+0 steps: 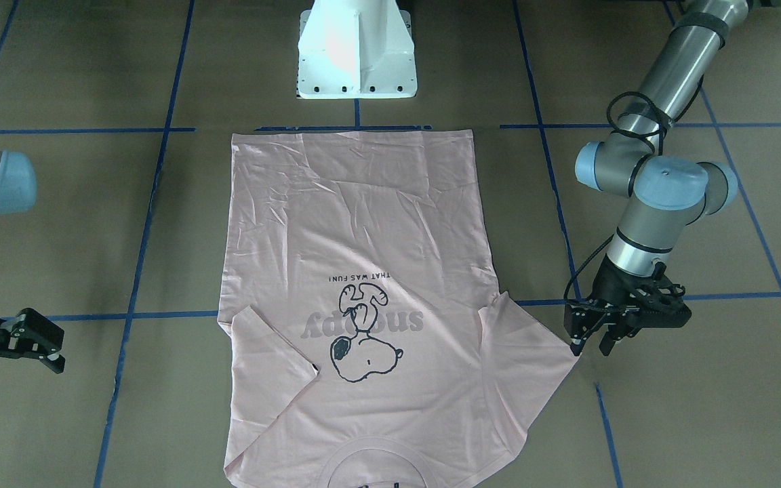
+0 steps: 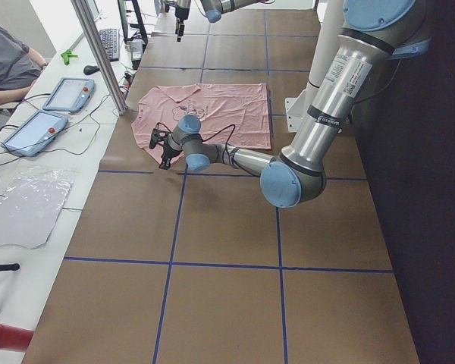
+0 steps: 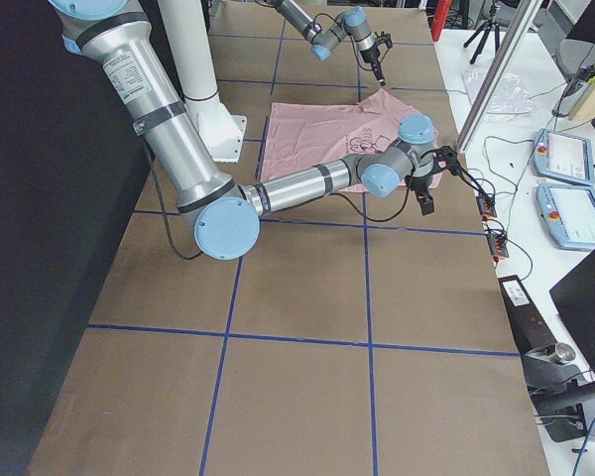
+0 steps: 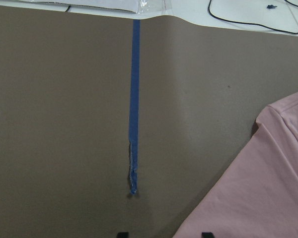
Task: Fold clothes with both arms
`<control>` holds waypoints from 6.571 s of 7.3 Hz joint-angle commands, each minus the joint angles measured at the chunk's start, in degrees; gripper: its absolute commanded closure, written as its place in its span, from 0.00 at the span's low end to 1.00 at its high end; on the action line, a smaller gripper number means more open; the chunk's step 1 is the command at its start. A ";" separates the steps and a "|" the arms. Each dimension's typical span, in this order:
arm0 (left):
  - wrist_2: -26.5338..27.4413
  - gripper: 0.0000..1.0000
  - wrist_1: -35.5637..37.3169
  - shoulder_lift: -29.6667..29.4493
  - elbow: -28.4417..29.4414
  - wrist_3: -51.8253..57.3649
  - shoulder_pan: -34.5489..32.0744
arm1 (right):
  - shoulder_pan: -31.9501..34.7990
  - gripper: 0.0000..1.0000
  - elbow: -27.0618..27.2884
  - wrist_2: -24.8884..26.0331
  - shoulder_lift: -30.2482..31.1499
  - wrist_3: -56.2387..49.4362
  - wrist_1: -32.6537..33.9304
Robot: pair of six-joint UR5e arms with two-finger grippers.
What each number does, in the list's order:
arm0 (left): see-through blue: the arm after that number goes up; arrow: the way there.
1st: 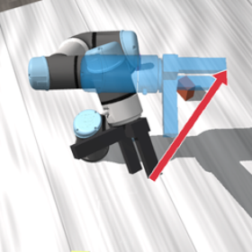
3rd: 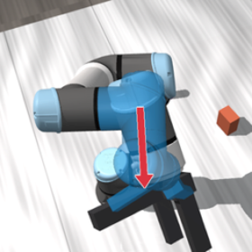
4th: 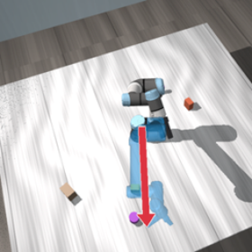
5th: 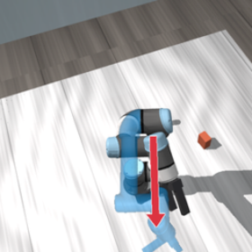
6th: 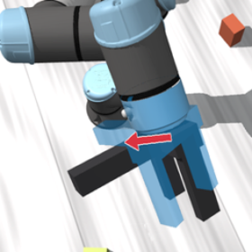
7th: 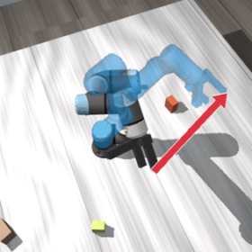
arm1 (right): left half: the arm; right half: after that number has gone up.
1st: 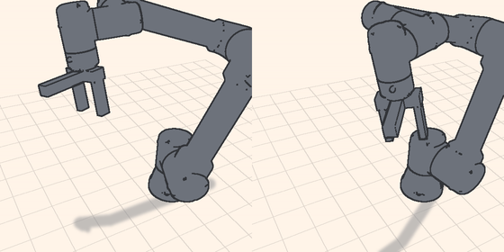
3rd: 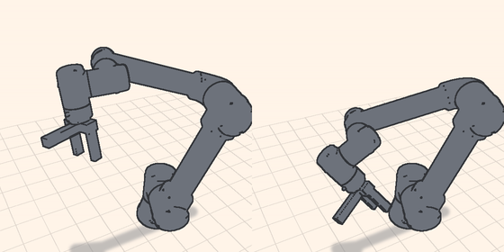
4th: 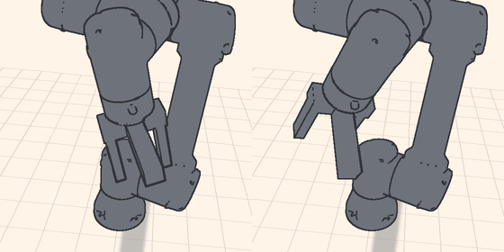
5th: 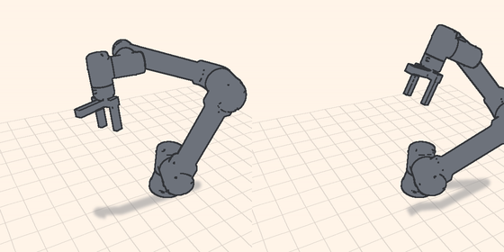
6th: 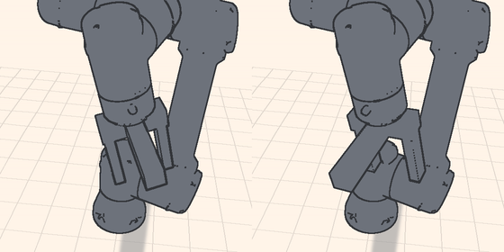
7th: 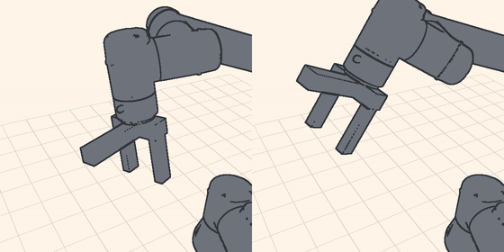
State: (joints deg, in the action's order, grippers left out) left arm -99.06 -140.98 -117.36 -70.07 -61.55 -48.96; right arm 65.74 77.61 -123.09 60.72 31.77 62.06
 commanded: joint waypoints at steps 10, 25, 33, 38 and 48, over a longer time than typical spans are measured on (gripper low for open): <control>1.33 1.00 0.61 -1.38 -0.57 0.55 1.77 | 0.00 0.00 -0.35 0.13 0.10 0.13 -0.01; -1.48 0.00 32.09 -2.28 -35.88 -5.69 15.45 | -23.30 0.01 33.03 18.78 6.67 37.43 17.83; 9.31 0.29 29.62 20.76 -46.48 -23.23 36.99 | -57.04 0.07 48.61 47.59 28.75 64.21 9.92; 9.41 0.44 29.98 20.77 -45.16 -23.71 38.42 | -57.21 0.06 48.52 48.12 28.58 64.21 9.92; 9.24 1.00 30.24 20.33 -45.33 -23.53 39.38 | -58.00 0.07 47.38 48.99 28.67 64.99 9.92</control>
State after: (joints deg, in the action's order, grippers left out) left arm -89.76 -110.81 -96.97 -115.33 -85.14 -9.58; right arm 8.08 125.72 -74.68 89.31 96.28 71.98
